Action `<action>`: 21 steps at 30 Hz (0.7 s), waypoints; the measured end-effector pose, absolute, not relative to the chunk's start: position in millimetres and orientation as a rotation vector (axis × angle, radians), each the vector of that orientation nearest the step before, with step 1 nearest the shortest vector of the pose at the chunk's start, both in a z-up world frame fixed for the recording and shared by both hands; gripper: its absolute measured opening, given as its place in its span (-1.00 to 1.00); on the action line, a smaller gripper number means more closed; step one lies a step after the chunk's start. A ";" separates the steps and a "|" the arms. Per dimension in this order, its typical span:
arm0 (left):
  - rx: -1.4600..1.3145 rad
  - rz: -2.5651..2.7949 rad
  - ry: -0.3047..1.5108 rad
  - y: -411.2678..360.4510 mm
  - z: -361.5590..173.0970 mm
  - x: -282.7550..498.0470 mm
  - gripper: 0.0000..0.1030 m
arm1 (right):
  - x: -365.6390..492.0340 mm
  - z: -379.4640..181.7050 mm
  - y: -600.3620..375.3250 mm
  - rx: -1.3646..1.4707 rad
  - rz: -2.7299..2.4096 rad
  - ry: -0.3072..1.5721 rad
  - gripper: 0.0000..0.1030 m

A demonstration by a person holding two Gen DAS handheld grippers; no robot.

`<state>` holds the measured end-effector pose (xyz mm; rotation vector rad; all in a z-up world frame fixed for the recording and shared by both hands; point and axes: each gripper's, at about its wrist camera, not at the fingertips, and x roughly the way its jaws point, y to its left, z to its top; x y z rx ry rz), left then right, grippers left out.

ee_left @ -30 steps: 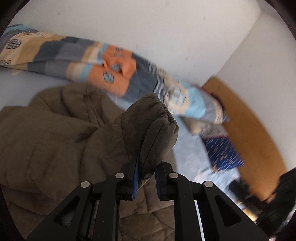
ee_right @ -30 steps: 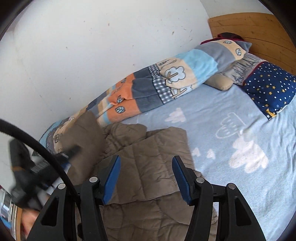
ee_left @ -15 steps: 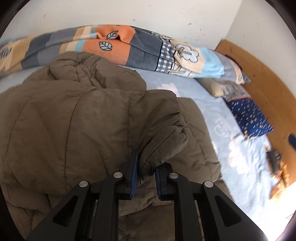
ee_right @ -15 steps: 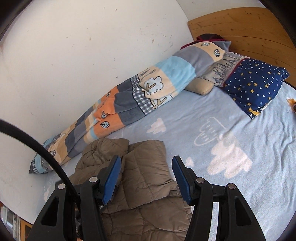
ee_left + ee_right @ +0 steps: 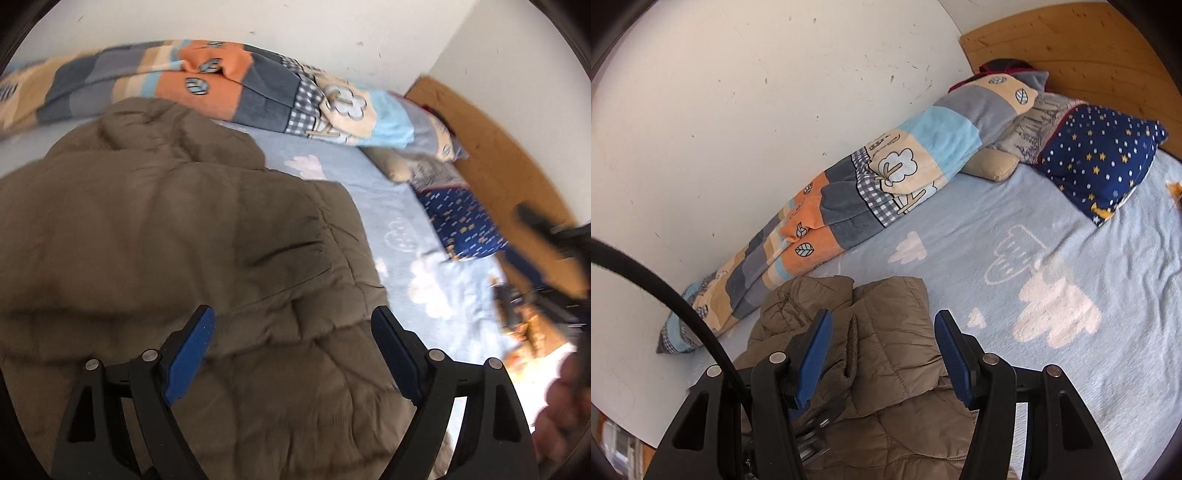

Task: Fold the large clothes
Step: 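Open the left tool and release the folded sleeve onto the jacket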

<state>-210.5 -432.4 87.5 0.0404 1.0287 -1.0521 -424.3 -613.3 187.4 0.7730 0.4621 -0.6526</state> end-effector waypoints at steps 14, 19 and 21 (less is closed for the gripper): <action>0.246 -0.534 0.847 -229.7 75.9 -92.3 0.52 | -372.3 117.9 -593.2 0.992 -0.442 0.619 0.21; 0.363 -0.562 0.797 -235.5 70.9 -86.8 0.52 | -359.5 107.8 -587.6 0.995 -0.450 0.647 0.21; 0.410 -0.578 0.805 -244.7 67.1 -85.4 0.52 | -355.6 104.7 -588.0 0.995 -0.456 0.653 0.21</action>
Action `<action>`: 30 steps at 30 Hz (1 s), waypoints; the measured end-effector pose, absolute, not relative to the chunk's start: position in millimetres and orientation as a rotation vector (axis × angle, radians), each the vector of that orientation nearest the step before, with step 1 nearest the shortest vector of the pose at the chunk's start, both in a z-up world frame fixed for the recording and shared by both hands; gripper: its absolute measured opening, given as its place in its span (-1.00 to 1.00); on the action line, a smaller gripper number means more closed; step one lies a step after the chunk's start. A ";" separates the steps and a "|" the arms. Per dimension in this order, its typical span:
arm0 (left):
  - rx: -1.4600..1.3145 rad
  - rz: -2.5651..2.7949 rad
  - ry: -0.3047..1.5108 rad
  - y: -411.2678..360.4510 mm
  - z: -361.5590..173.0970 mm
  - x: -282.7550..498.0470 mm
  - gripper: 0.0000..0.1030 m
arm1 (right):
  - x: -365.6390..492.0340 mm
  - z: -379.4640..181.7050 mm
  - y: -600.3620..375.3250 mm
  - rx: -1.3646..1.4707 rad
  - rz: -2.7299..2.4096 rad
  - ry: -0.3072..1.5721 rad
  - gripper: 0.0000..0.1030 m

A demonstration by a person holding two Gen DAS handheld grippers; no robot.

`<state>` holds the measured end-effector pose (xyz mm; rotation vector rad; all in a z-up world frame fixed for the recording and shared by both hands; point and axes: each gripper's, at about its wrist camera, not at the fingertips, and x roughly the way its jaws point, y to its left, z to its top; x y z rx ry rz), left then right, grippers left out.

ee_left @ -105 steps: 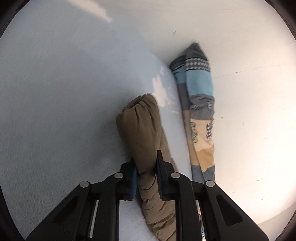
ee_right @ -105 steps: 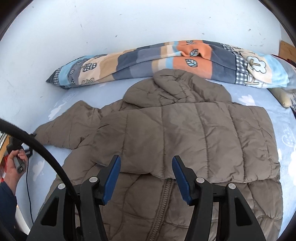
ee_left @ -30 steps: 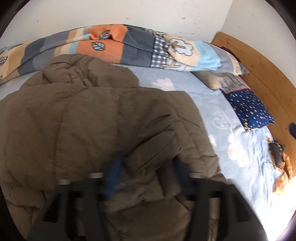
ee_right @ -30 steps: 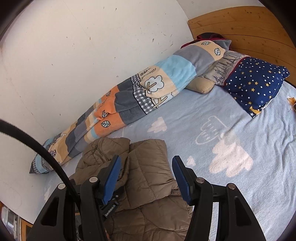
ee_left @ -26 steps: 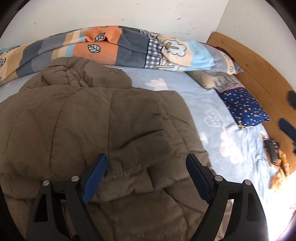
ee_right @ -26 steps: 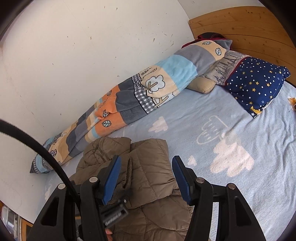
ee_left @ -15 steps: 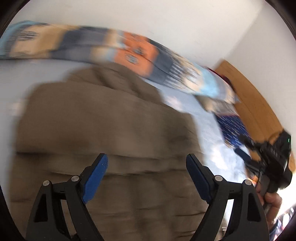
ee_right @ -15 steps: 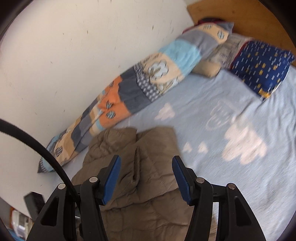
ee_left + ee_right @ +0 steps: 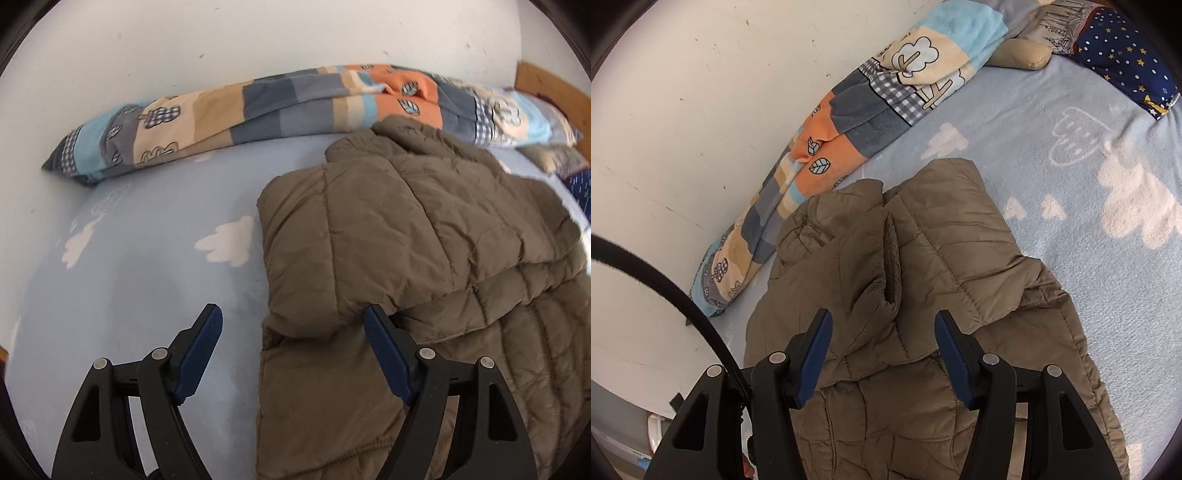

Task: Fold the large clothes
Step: 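Open the left tool and release the folded sleeve onto the jacket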

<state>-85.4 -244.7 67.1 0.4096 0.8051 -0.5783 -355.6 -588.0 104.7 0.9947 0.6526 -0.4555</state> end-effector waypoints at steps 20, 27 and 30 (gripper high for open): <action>0.308 -0.535 0.856 -256.0 41.7 -56.9 0.01 | -317.5 56.7 -594.9 1.100 -0.379 0.605 -0.14; 0.247 -0.490 0.938 -242.0 30.1 -42.6 -0.03 | -312.6 46.1 -593.8 1.092 -0.433 0.657 -0.63; 0.255 -0.483 0.956 -241.3 23.2 -43.3 -0.02 | -312.9 50.5 -594.3 1.022 -0.499 0.707 -0.64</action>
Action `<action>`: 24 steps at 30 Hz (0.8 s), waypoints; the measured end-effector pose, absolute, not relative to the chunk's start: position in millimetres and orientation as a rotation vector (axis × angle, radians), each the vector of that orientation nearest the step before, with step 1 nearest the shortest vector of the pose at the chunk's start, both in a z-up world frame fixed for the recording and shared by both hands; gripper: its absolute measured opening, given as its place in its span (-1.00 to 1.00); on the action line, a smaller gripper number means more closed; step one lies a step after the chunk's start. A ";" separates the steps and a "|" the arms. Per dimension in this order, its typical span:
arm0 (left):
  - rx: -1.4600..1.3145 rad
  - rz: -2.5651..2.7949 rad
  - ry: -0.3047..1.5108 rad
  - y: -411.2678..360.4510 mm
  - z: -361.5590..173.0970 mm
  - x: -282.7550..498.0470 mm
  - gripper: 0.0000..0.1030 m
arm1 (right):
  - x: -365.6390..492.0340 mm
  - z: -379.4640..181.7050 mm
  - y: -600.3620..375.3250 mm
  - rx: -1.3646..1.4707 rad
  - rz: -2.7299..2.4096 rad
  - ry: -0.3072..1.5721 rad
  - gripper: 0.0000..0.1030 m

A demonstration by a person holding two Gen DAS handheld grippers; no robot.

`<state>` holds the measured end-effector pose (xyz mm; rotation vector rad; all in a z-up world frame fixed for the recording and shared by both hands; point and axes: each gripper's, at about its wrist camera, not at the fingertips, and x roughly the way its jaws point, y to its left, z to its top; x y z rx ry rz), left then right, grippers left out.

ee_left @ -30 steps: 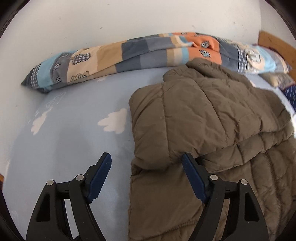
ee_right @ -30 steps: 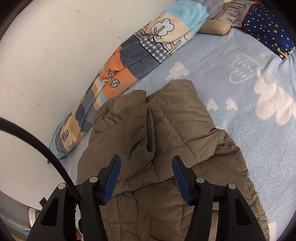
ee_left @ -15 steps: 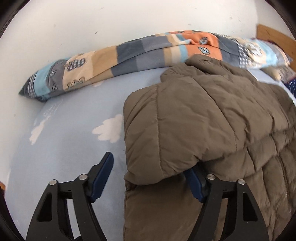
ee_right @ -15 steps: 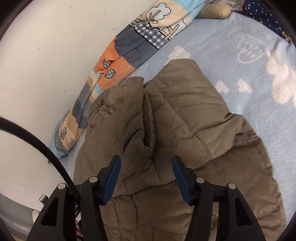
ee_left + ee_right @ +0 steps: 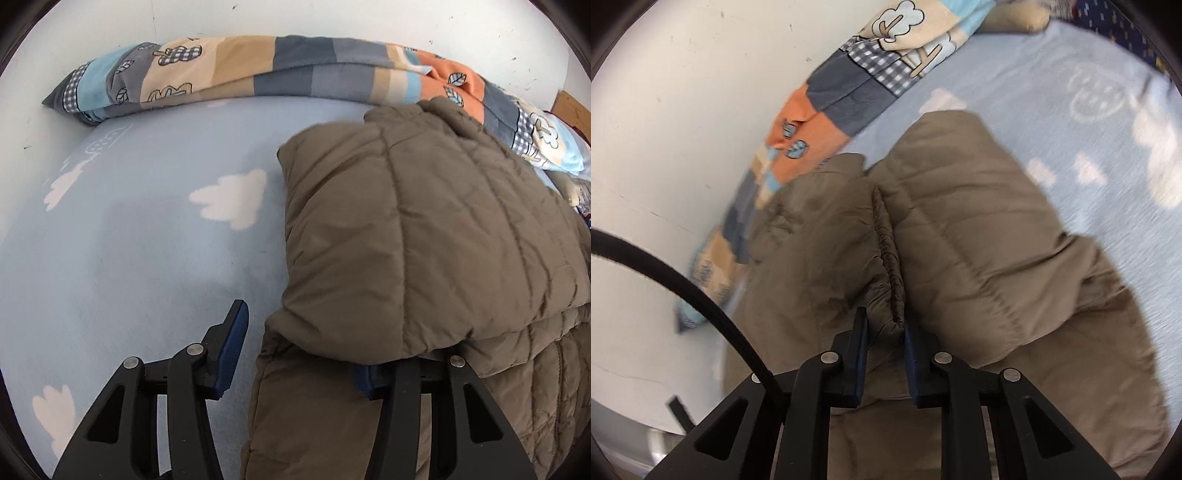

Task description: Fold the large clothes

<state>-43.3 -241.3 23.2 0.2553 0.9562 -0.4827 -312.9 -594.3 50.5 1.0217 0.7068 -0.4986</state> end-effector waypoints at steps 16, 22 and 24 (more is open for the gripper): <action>0.342 -0.432 0.958 -224.3 86.4 -56.2 0.06 | -319.7 102.6 -585.0 0.816 -0.665 0.732 -0.13; 0.533 -0.481 0.983 -235.4 86.1 -62.8 0.08 | -313.5 122.7 -570.7 0.699 -0.635 0.676 -0.13; 0.605 -0.534 0.994 -237.0 84.5 -67.6 0.08 | -304.2 121.2 -566.2 0.673 -0.617 0.690 -0.13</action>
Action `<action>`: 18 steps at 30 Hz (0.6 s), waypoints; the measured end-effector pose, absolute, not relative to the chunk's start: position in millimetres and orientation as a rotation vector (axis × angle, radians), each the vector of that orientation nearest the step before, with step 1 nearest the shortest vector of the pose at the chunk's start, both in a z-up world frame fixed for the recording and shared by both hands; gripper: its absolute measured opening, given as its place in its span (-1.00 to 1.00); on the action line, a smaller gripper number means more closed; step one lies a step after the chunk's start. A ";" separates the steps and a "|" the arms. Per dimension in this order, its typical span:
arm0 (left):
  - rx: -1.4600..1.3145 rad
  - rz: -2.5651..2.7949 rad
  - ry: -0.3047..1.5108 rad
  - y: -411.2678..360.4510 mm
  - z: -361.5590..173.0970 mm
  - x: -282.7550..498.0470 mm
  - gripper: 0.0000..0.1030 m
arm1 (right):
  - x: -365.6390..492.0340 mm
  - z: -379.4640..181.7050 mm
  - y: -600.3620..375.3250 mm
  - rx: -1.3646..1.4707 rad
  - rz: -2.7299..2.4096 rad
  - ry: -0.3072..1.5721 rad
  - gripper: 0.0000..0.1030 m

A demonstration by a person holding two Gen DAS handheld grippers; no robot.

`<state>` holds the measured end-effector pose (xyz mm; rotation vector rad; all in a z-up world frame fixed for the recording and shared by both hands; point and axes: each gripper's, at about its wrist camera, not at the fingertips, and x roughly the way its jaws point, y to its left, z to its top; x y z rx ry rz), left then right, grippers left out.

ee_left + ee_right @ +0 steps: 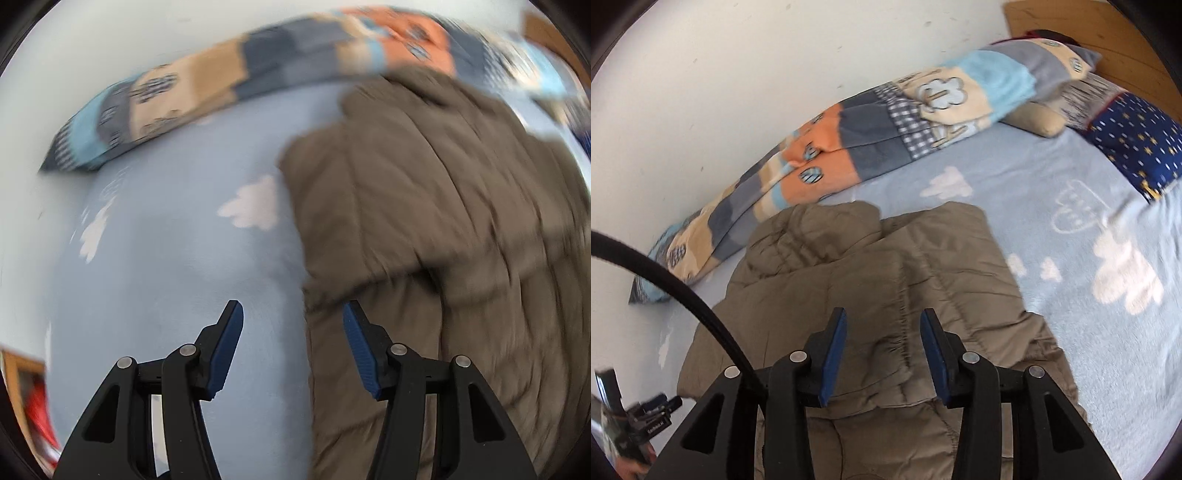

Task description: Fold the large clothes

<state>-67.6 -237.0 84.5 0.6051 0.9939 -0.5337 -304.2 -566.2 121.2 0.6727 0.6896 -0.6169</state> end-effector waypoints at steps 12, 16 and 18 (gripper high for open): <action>0.102 -0.779 0.825 -250.5 123.0 -71.8 0.26 | -287.8 113.5 -547.5 0.585 -0.559 0.713 -0.13; 0.113 -0.762 0.852 -273.9 90.4 -72.0 0.26 | -284.4 105.6 -544.6 0.545 -0.556 0.736 -0.13; 0.143 -0.730 0.890 -278.0 71.9 -68.0 0.26 | -282.3 100.3 -545.2 0.531 -0.556 0.759 -0.13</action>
